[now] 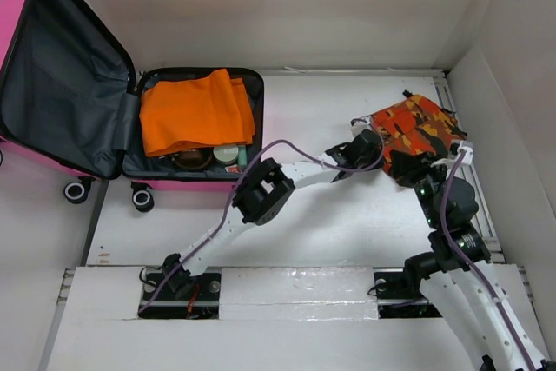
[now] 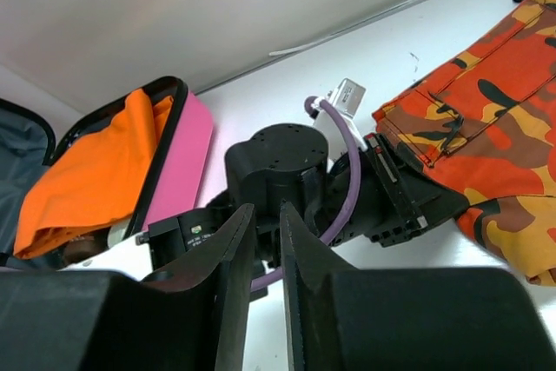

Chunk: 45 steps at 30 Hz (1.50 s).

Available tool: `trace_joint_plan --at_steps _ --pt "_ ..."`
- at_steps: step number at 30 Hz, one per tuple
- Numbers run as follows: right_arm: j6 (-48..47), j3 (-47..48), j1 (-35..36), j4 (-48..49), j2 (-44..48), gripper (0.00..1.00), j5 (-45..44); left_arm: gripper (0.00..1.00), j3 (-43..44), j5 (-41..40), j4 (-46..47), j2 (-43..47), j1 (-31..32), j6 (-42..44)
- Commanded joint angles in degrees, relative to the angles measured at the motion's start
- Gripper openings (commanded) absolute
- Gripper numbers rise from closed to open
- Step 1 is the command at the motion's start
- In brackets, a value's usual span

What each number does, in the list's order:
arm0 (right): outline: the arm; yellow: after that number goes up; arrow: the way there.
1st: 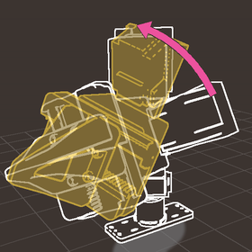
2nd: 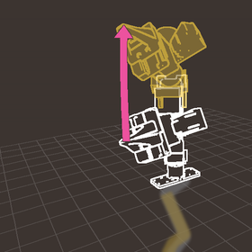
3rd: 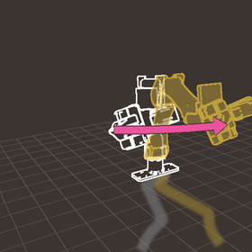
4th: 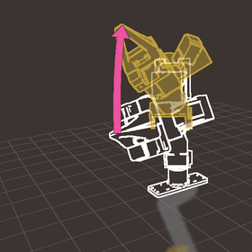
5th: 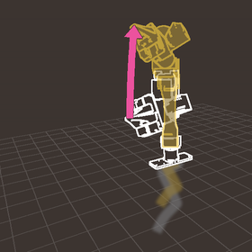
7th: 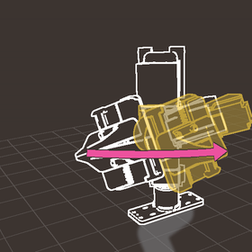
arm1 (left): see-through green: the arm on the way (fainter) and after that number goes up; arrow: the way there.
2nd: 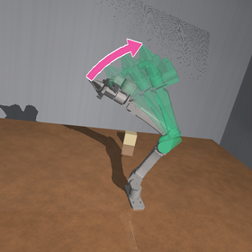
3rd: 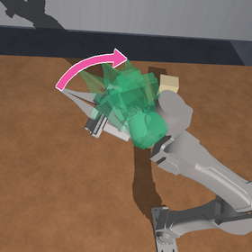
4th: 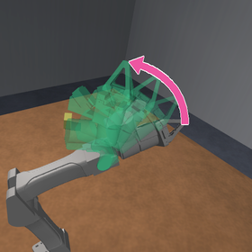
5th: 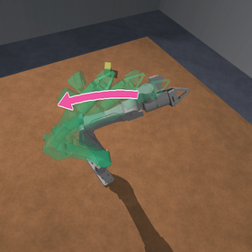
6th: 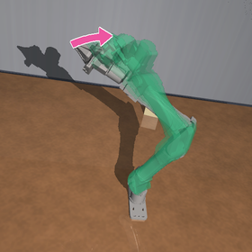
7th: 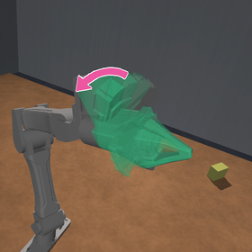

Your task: Pack the luggage

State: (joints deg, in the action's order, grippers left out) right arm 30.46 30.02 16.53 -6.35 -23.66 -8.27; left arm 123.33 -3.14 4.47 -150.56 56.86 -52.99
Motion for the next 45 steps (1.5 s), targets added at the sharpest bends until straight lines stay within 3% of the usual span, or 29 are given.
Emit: trace_joint_plan --at_steps 1,5,12,13,14,15,19,25,30,35,37,38,39,40,41,45 --pt "0.13 0.21 -0.19 3.62 0.11 0.24 1.59 0.00 -6.84 -0.55 4.39 7.00 -2.45 -0.36" --pt "-0.40 -0.31 -0.19 4.24 0.11 0.24 2.12 0.00 -24.75 -3.35 9.41 18.24 -5.87 2.79" --pt "-0.40 -0.31 -0.19 5.47 -2.44 0.27 4.49 0.01 -42.71 -5.04 11.19 32.78 -10.71 9.65" --pt "-0.40 -0.31 -0.19 5.47 -2.44 0.27 4.49 0.01 -42.73 -5.04 9.87 33.31 -11.24 10.27" --pt "-0.40 -0.31 -0.19 5.99 -3.14 0.27 4.49 0.09 -42.73 -5.04 8.29 33.32 -11.25 10.80" --pt "-0.40 -0.31 -0.19 6.00 -3.67 0.27 4.49 0.24 -42.73 -5.65 6.88 33.92 -11.25 11.41" --pt "-0.40 -0.31 -0.19 6.53 -4.72 0.27 5.02 0.47 -47.02 -4.43 5.46 35.95 -11.25 12.12" --pt "-0.40 -0.31 -0.19 7.05 -5.86 0.28 5.55 0.61 -48.36 -4.07 5.46 34.38 -11.25 13.26" --pt "-0.40 -0.31 -0.19 7.58 -6.40 0.28 5.55 0.62 -40.83 -2.84 3.53 28.58 -11.77 15.11" --pt "-0.40 -0.31 -0.19 7.58 -5.88 0.28 5.55 0.49 -37.91 0.85 9.32 24.01 -12.30 15.64" --pt "-0.40 -0.84 -0.19 7.58 -5.87 0.28 5.55 0.39 -35.28 1.90 9.33 21.63 -12.30 15.64" --pt "-0.40 -0.84 -0.19 7.58 -5.35 0.28 5.55 0.23 -34.48 1.91 9.33 20.41 -12.30 15.64" --pt "-0.40 -0.84 -0.19 7.58 -5.34 0.28 5.55 0.23 -33.86 1.91 9.85 20.40 -12.30 15.64" --pt "-0.40 -0.84 -0.19 7.58 -5.34 0.28 5.55 0.05 -33.33 1.91 9.86 19.87 -12.30 15.64" --pt "-0.40 -0.84 -0.19 7.58 -5.34 0.28 5.55 0.00 -33.33 1.91 11.51 19.87 -12.30 15.64" --pt "-0.40 -0.84 -0.19 7.58 -5.34 0.28 5.55 0.00 -33.94 1.91 13.20 22.58 -12.30 16.33"
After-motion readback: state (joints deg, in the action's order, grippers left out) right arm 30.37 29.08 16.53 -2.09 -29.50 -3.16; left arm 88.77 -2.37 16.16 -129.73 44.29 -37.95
